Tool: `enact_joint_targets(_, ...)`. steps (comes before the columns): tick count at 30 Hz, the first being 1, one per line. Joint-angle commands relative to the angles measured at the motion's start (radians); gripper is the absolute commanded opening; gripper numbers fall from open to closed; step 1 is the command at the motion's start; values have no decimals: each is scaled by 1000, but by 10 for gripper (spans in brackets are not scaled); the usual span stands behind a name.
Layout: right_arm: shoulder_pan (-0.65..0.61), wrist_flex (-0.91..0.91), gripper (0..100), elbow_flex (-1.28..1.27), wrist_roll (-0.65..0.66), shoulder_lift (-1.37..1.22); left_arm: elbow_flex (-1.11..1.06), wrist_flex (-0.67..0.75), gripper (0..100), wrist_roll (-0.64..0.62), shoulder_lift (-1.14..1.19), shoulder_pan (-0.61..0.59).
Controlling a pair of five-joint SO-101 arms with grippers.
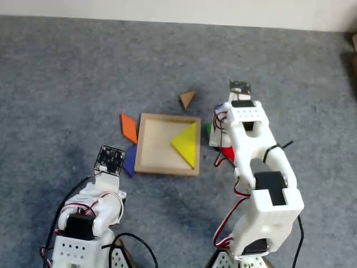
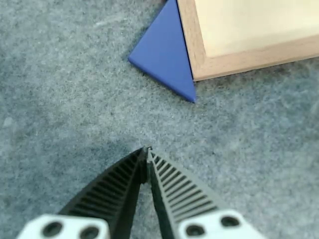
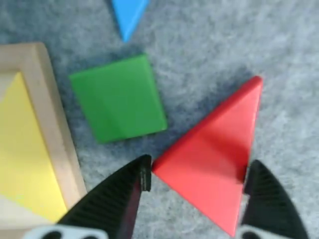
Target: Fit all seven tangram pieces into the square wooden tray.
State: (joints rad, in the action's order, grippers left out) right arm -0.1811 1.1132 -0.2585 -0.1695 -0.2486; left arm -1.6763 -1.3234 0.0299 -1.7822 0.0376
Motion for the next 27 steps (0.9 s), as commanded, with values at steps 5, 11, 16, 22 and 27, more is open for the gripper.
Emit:
enact_joint_targets(5,15,-4,208,45,0,25,-19,-5,7,8,-33,-8)
enact_joint_targets(11,10,79,203,45,3,145,-19,-5,7,8,-33,-8)
enact_joint_targets(16,7,105,202,39,66,275,-19,-5,7,8,-33,-8)
enact_joint_targets(22,-59,116,202,45,293,321,-19,-5,7,8,-33,-8)
enact_joint_targets(27,-70,114,207,44,204,320,-19,-5,7,8,-33,-8)
